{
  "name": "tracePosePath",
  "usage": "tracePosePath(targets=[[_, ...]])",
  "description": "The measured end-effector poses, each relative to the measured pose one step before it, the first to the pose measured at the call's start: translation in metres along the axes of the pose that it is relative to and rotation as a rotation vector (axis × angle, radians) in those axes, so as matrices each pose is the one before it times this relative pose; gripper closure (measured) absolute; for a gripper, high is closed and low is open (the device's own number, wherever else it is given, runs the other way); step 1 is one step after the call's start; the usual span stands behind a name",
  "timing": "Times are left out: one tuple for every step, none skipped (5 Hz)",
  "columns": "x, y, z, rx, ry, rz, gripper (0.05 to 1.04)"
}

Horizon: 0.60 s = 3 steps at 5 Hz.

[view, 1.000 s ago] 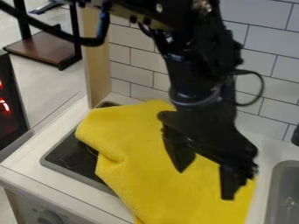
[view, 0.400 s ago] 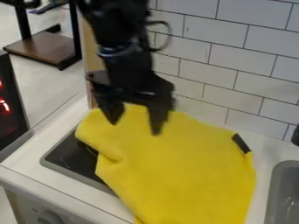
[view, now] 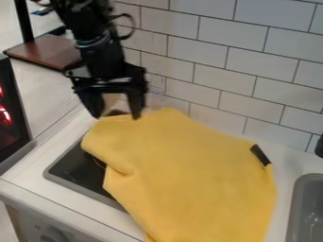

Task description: Fold the cloth from top to bottom

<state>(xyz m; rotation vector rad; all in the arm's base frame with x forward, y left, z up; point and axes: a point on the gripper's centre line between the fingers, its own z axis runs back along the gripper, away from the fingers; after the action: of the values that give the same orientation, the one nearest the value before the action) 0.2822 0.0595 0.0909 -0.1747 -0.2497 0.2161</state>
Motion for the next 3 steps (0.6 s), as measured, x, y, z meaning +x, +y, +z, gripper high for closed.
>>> tracePosePath(targets=[[0.02495, 0.02430, -0.00365, -0.0143, -0.0264, 0.0311, 0.084], [0.01508, 0.01831, -0.01099, -0.0400, 0.0109, -0.0014, 0.083], [0.00974, 0.01302, -0.01405, -0.0649, 0.0288, -0.0434, 0.083]])
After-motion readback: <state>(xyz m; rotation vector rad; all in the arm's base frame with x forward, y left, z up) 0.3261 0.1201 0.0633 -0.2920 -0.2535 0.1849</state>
